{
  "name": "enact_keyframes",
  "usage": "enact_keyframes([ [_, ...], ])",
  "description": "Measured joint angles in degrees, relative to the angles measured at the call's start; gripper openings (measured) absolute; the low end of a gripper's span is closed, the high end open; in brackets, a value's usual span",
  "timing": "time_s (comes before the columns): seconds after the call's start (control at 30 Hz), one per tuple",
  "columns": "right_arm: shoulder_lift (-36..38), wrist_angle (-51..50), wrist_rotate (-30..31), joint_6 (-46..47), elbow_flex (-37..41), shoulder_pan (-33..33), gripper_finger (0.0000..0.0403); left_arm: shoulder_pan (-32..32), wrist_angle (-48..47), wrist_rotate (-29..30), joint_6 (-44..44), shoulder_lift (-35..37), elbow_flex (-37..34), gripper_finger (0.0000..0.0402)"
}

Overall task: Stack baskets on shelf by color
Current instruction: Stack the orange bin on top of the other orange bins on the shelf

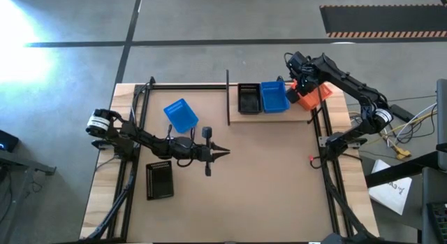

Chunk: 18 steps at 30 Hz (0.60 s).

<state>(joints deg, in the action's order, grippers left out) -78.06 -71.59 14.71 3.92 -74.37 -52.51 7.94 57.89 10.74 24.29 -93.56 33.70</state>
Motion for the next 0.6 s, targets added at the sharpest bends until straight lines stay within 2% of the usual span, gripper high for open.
enact_keyframes([
  [0.37, 0.0, 0.9, 0.3, -0.8, 0.7, 0.0, 0.0015, 0.0, 0.0, 0.0, 0.0, 0.0, 0.0, 0.0015],
  [0.6, -0.1, 5.3, 0.5, -3.1, 3.7, 0.0, 0.0015, 0.0, 0.0, 0.0, 0.0, 0.0, 0.0, 0.0015],
])
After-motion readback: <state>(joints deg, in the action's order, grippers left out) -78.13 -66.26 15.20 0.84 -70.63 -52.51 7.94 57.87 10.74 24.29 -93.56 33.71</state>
